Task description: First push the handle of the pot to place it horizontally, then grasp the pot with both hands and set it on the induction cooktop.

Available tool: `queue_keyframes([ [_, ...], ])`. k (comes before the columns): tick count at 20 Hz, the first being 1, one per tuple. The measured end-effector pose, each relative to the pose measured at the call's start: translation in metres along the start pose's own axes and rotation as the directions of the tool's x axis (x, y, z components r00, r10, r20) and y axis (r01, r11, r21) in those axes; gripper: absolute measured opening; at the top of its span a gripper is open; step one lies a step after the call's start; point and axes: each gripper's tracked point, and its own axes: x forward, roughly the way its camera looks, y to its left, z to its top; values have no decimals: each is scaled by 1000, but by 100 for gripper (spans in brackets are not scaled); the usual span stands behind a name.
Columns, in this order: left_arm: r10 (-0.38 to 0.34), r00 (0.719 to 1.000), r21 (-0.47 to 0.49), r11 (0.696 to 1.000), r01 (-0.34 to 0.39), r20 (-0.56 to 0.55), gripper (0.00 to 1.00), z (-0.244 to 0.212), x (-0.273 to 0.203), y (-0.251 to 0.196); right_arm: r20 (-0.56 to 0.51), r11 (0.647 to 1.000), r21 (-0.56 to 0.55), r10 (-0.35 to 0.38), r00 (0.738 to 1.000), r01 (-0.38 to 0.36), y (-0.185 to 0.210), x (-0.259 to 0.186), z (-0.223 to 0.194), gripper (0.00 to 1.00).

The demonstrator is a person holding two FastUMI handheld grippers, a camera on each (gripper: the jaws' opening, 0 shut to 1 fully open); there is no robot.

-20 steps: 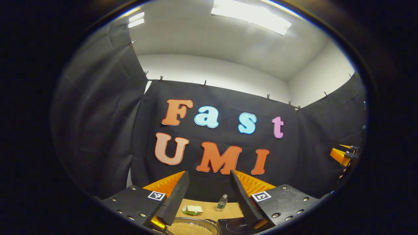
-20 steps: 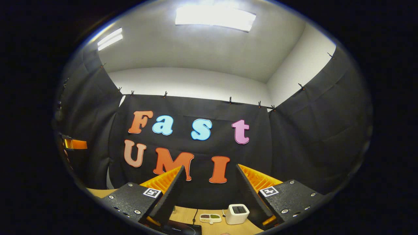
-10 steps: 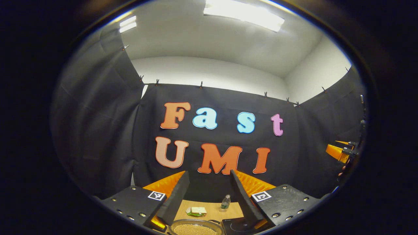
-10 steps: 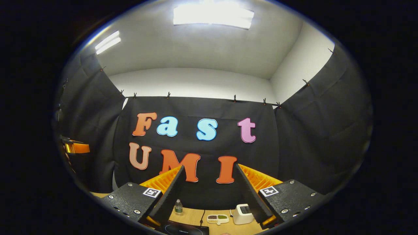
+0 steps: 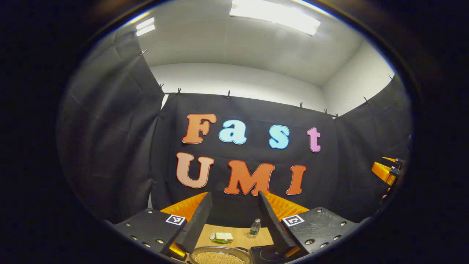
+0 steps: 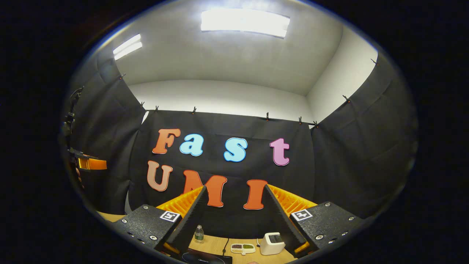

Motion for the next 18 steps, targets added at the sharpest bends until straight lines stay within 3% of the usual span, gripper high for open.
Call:
queue_keyframes([
  [7,27,998,-9,1000,-28,-63,80,-33,-4,16,-11,1000,-13,19,1000,-19,11,-9,-19,94],
  [18,-8,974,-36,999,0,-227,81,-139,-16,32,-25,998,-36,57,998,-58,40,-15,-74,95],
])
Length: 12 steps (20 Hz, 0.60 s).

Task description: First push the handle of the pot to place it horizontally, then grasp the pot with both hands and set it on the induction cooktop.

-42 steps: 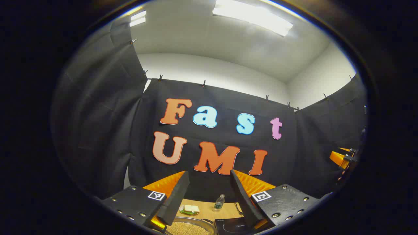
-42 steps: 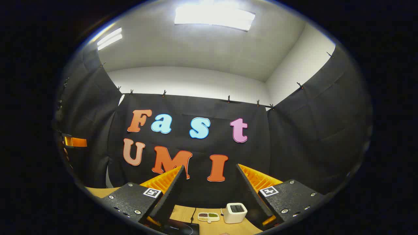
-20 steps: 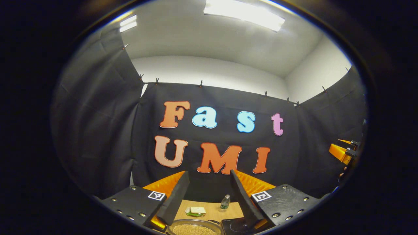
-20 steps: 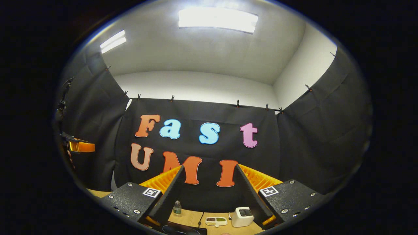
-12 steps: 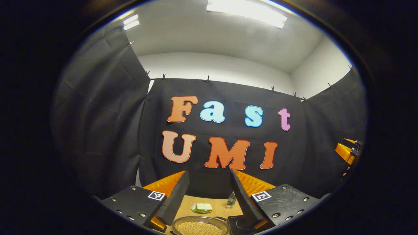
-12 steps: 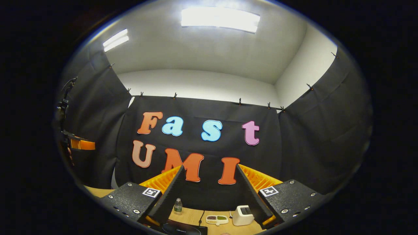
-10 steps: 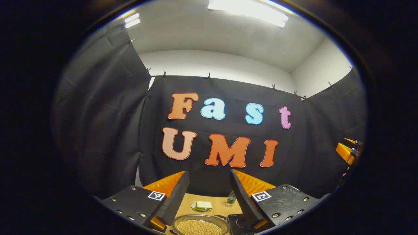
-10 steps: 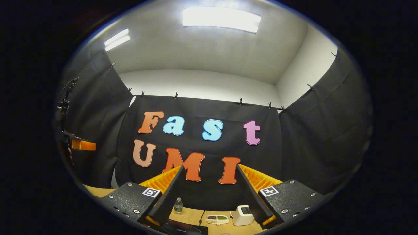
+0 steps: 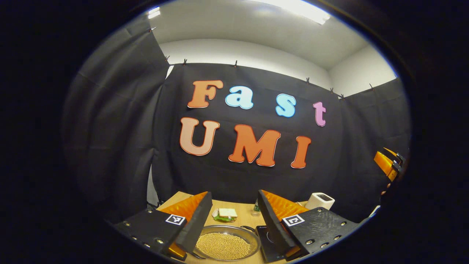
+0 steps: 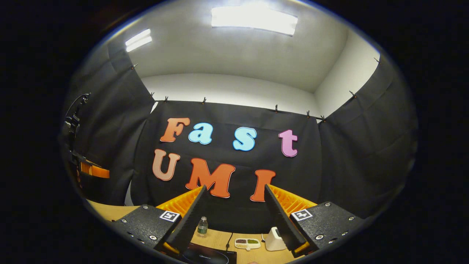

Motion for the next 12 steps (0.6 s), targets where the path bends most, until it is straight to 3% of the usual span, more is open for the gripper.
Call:
queue_keyframes([
  [4,13,997,45,999,-10,-74,82,-40,4,6,30,999,-36,9,1000,-8,14,-5,-14,95],
  [7,24,983,42,999,-17,-181,69,-83,3,14,28,998,-64,17,999,-15,30,-12,-30,95],
  [8,29,975,46,999,-19,-219,57,-98,2,18,29,997,-73,18,999,-16,35,-14,-35,95],
  [9,43,965,47,998,-32,-258,53,-111,3,24,29,997,-81,16,999,-13,37,-15,-39,95],
  [10,45,953,46,998,-33,-299,35,-126,2,28,27,996,-89,14,1000,-11,40,-17,-45,95],
  [12,61,925,37,998,-51,-376,31,-157,-4,38,16,995,-96,13,1000,-12,46,-21,-57,95],
])
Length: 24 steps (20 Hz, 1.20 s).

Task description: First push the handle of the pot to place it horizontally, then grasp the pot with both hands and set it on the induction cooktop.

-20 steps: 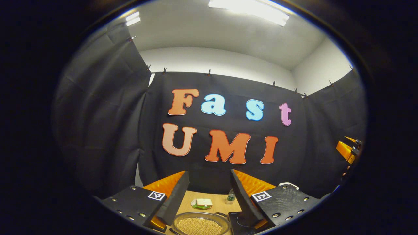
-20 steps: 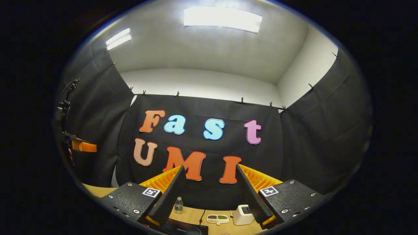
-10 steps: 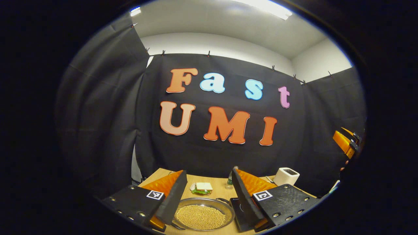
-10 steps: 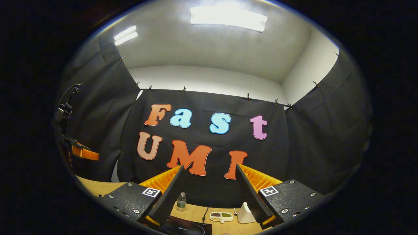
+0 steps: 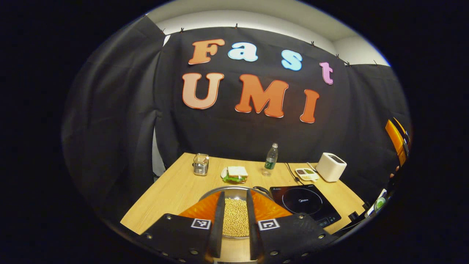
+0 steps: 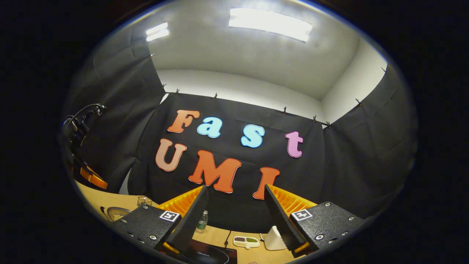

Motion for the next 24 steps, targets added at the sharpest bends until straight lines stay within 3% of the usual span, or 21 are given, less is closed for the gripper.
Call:
queue_keyframes([
  [1,9,998,-6,1000,-10,-59,20,-19,4,4,-11,1000,2,0,1000,0,4,-1,-6,95],
  [3,-5,991,-29,1000,1,-133,13,-49,6,7,-41,1000,12,8,999,-7,11,-2,-22,95],
  [8,54,967,34,998,-47,-250,13,-90,7,18,-136,998,49,49,989,-43,29,-5,-68,96],
  [11,20,939,-19,999,-28,-343,14,-120,4,15,-159,997,63,50,986,-40,31,-5,-83,95],
  [12,8,925,-45,999,-27,-379,5,-131,2,15,-164,997,64,44,986,-34,30,-4,-88,95],
  [20,-10,821,-149,984,-92,-571,5,-187,-10,24,-226,998,64,7,974,7,26,-4,-129,95],
  [24,-4,798,-200,969,-146,-603,5,-197,1,34,-247,998,68,5,969,12,25,-4,-141,95],
])
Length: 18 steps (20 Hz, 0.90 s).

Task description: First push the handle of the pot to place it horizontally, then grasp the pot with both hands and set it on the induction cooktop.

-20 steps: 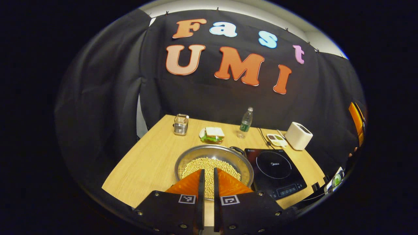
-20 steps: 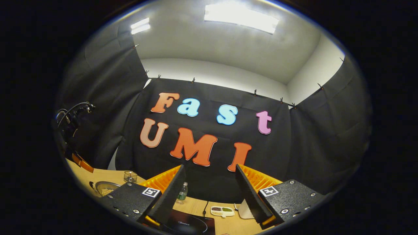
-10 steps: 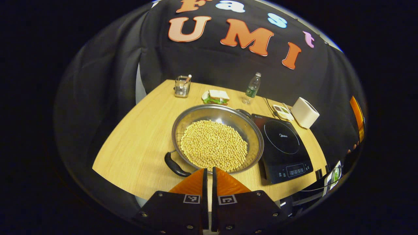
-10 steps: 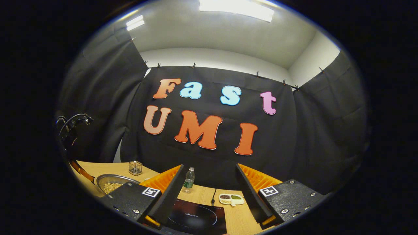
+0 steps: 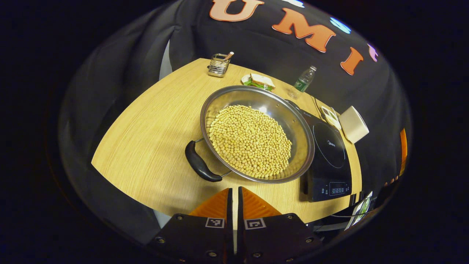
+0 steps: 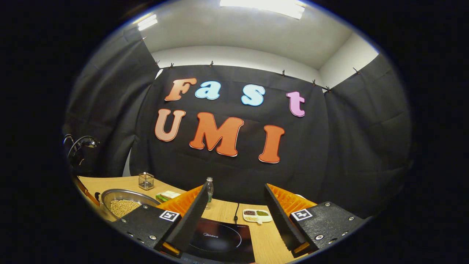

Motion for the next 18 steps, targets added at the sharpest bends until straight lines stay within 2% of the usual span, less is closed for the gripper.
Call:
queue_keyframes([
  [12,29,998,-116,993,-36,-63,4,9,26,27,-68,999,31,19,997,-17,7,5,-34,95],
  [18,63,997,-121,990,-68,-44,4,22,28,48,-97,999,39,32,995,-28,15,12,-44,95],
])
